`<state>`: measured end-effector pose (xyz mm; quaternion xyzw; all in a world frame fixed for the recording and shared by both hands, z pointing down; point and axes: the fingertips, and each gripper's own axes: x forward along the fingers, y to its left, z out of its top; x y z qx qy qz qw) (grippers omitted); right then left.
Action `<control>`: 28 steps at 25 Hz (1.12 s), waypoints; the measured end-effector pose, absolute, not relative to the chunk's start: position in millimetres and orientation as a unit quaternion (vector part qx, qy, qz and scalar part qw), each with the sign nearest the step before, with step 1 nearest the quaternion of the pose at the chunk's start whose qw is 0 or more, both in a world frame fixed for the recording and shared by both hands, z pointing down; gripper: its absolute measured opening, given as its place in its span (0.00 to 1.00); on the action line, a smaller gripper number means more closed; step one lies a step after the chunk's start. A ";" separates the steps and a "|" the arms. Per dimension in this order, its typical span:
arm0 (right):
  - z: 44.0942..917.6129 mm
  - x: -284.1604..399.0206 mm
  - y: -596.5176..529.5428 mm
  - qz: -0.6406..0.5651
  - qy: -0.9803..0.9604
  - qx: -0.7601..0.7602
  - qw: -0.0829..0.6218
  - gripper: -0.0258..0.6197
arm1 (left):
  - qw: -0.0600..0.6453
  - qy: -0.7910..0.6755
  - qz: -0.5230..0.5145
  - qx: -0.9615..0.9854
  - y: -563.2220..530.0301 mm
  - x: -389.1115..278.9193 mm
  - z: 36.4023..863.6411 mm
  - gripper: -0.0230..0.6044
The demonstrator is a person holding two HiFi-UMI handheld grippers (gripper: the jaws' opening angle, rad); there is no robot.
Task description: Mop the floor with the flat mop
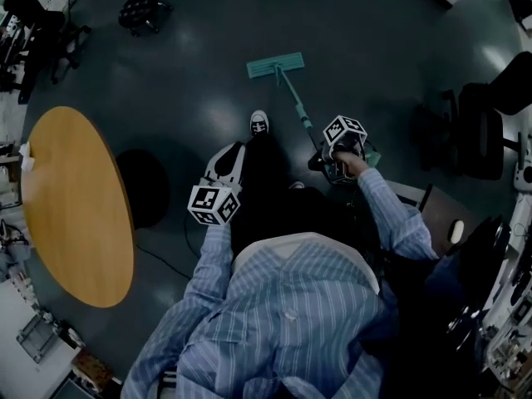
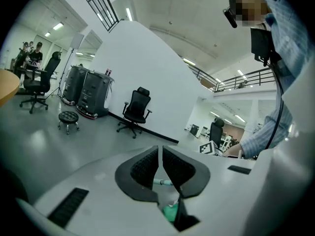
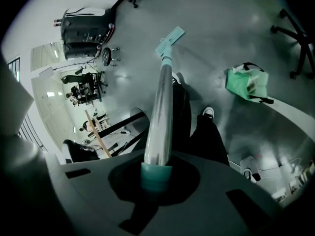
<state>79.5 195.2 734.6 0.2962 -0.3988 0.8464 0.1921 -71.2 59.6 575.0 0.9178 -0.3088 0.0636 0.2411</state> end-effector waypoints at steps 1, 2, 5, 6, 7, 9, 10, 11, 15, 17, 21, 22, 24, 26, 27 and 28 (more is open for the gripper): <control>731.9 78.2 211.2 0.846 -0.399 0.295 0.195 0.05 | 0.240 -0.308 0.058 0.919 68.9 -72.3 568.2 0.08; 729.1 77.1 227.2 0.846 -0.399 0.294 0.198 0.05 | 0.238 -0.306 0.055 0.920 77.6 -73.4 561.7 0.08; 721.1 73.1 275.8 0.846 -0.397 0.289 0.205 0.05 | 0.229 -0.300 0.057 0.924 101.8 -78.3 548.9 0.08; 719.0 71.8 291.4 0.847 -0.396 0.288 0.209 0.05 | 0.226 -0.298 0.061 0.926 108.6 -80.0 547.3 0.08; 716.9 71.2 305.5 0.847 -0.395 0.286 0.212 0.05 | 0.223 -0.296 0.066 0.927 114.4 -80.9 546.5 0.08; 712.5 72.2 330.2 0.846 -0.395 0.283 0.218 0.05 | 0.220 -0.290 0.073 0.928 124.8 -80.0 545.2 0.08; 709.8 72.4 342.1 0.847 -0.395 0.281 0.220 0.05 | 0.219 -0.287 0.076 0.929 130.8 -79.4 544.3 0.08; 706.8 72.1 353.9 0.848 -0.394 0.278 0.220 0.05 | 0.218 -0.284 0.078 0.931 137.2 -78.8 543.3 0.08; 694.9 74.6 391.4 0.854 -0.390 0.269 0.213 0.05 | 0.208 -0.268 0.087 0.937 157.9 -74.5 539.8 0.08; 689.3 75.3 408.5 0.857 -0.387 0.266 0.213 0.05 | 0.206 -0.262 0.090 0.938 167.2 -75.3 539.0 0.08; 676.1 75.9 435.2 0.859 -0.384 0.253 0.225 0.05 | 0.200 -0.258 0.097 0.940 174.7 -83.1 538.4 0.08; 672.5 78.2 437.6 0.861 -0.382 0.251 0.222 0.05 | 0.199 -0.260 0.096 0.940 174.1 -84.1 538.3 0.08; 667.4 84.6 439.1 0.866 -0.378 0.249 0.213 0.05 | 0.198 -0.263 0.092 0.940 173.3 -83.6 537.1 0.08; 665.7 88.3 440.1 0.868 -0.377 0.248 0.209 0.05 | 0.197 -0.264 0.088 0.940 174.8 -81.7 534.3 0.08; 665.0 88.0 440.2 0.868 -0.376 0.248 0.209 0.05 | 0.197 -0.264 0.086 0.940 175.5 -80.9 532.9 0.08; 664.1 86.6 439.8 0.867 -0.377 0.248 0.210 0.05 | 0.197 -0.264 0.085 0.940 175.8 -80.5 531.8 0.08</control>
